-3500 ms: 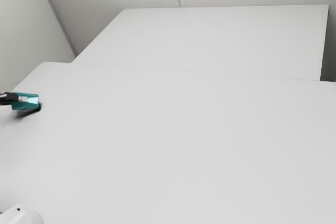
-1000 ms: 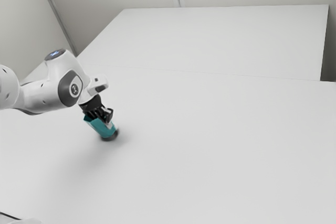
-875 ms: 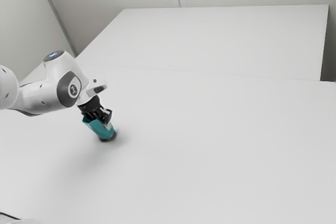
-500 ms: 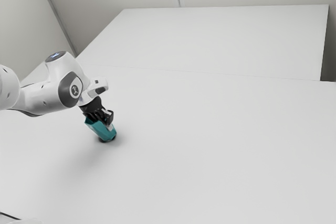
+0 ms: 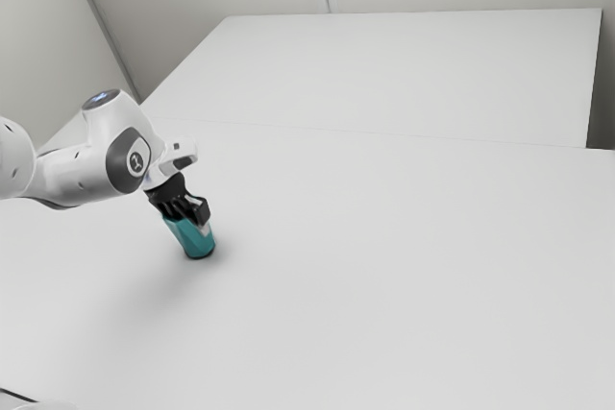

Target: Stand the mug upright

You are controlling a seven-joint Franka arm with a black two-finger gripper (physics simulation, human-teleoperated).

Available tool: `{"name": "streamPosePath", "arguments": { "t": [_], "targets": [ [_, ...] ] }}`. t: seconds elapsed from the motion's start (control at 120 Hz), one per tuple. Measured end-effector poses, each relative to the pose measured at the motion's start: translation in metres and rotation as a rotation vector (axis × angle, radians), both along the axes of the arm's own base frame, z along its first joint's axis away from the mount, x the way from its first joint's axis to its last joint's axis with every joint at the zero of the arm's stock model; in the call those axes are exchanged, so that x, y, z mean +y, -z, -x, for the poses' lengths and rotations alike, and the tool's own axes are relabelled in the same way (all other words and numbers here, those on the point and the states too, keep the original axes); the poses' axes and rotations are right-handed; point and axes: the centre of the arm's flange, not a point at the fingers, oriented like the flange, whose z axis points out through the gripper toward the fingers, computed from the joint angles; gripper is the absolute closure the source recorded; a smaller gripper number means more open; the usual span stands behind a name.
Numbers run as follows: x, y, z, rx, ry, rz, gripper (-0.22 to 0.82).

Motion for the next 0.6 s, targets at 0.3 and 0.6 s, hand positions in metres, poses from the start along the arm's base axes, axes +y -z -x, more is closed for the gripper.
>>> {"name": "streamPosePath", "arguments": {
  "t": [0.3, 0.6],
  "targets": [
    [0.000, -0.013, -0.006, -0.025, 0.018, -0.012, 0.32],
    [-0.006, -0.035, -0.014, -0.027, 0.016, 0.002, 0.24]
  ]
}}
